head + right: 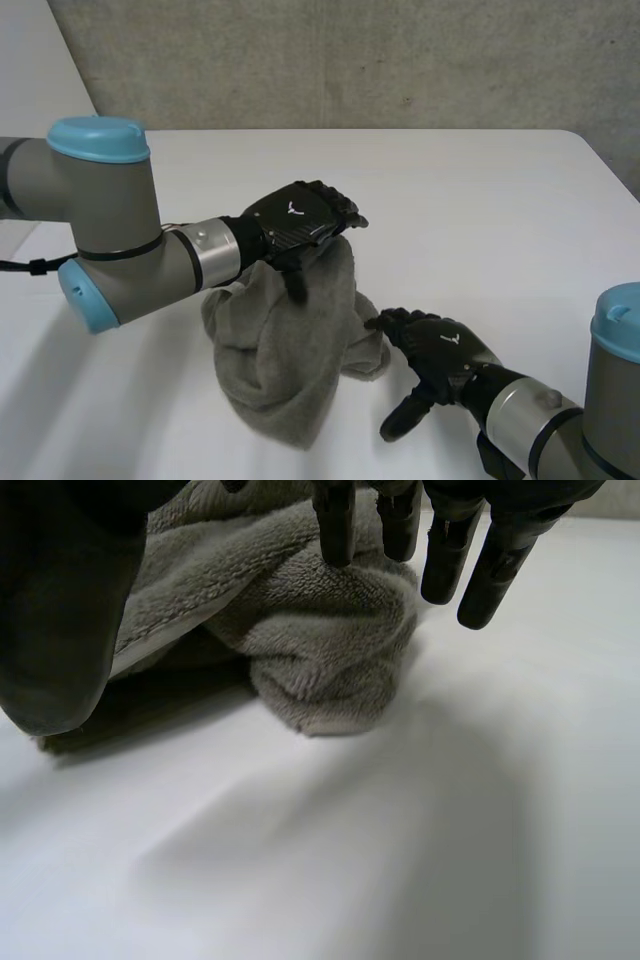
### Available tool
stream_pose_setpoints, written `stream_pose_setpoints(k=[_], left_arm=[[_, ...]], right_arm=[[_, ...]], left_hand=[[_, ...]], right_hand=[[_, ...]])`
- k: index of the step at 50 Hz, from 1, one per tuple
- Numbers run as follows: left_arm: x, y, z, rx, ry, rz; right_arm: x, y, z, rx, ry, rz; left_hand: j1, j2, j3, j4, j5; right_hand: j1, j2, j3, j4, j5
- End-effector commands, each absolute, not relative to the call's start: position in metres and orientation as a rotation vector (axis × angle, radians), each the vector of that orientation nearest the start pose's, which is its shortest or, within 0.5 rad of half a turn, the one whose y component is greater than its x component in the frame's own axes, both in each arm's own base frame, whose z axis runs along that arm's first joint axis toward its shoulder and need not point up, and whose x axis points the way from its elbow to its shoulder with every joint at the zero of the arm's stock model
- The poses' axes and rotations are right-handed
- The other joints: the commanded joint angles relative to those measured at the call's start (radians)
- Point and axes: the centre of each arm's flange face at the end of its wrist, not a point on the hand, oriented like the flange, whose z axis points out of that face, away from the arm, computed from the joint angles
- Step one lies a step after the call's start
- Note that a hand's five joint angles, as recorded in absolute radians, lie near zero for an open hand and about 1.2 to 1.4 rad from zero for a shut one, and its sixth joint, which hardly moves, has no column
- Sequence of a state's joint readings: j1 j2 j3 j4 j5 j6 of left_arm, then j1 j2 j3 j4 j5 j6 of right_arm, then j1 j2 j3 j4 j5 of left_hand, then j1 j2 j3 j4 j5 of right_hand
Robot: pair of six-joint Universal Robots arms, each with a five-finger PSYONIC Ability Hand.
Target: Fold the towel.
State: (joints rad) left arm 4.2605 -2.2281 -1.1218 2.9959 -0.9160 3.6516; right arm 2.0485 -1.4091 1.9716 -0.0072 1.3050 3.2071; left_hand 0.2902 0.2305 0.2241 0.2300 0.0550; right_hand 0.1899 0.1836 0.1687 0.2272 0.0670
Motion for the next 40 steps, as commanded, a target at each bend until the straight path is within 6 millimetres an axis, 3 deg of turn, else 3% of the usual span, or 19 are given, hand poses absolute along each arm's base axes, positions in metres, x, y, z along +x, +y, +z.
stream_pose_setpoints(k=[1, 10, 18, 21, 32, 40], left_arm=[[-0.340, -0.281, 0.188, -1.428, -1.658, 1.500], [-0.339, -0.279, 0.189, -1.430, -1.661, 1.495], [-0.338, -0.276, 0.187, -1.432, -1.681, 1.463], [-0.337, -0.273, 0.187, -1.464, -1.683, 1.455], [-0.320, -0.255, 0.172, -1.750, -1.715, 1.384], [-0.312, -0.260, 0.171, -1.783, -1.754, 1.384]], right_arm=[[0.255, -0.145, 0.155, -0.666, 2.284, -1.149], [0.274, -0.136, 0.127, -0.723, 2.309, -1.003], [0.285, -0.143, 0.124, -0.735, 2.286, -1.012], [0.291, -0.145, 0.123, -0.720, 2.281, -1.011], [0.315, -0.149, 0.130, -0.699, 2.215, -1.040], [0.328, -0.152, 0.129, -0.693, 2.210, -1.065]], left_hand=[[0.102, 0.162, -0.050, -0.055, 0.162], [0.108, 0.168, -0.050, -0.055, 0.169], [0.135, 0.194, -0.050, -0.055, 0.195], [0.270, 0.329, -0.050, -0.055, 0.330], [0.355, 0.415, -0.050, -0.055, 0.415], [0.346, 0.406, -0.050, -0.055, 0.407]], right_hand=[[0.042, 0.048, 0.006, -0.053, -0.010], [0.051, 0.057, 0.006, -0.053, -0.001], [0.051, 0.057, 0.006, -0.053, -0.001], [0.051, 0.057, 0.006, -0.053, -0.001], [0.051, 0.057, 0.006, -0.053, -0.001], [0.051, 0.057, 0.006, -0.053, -0.001]])
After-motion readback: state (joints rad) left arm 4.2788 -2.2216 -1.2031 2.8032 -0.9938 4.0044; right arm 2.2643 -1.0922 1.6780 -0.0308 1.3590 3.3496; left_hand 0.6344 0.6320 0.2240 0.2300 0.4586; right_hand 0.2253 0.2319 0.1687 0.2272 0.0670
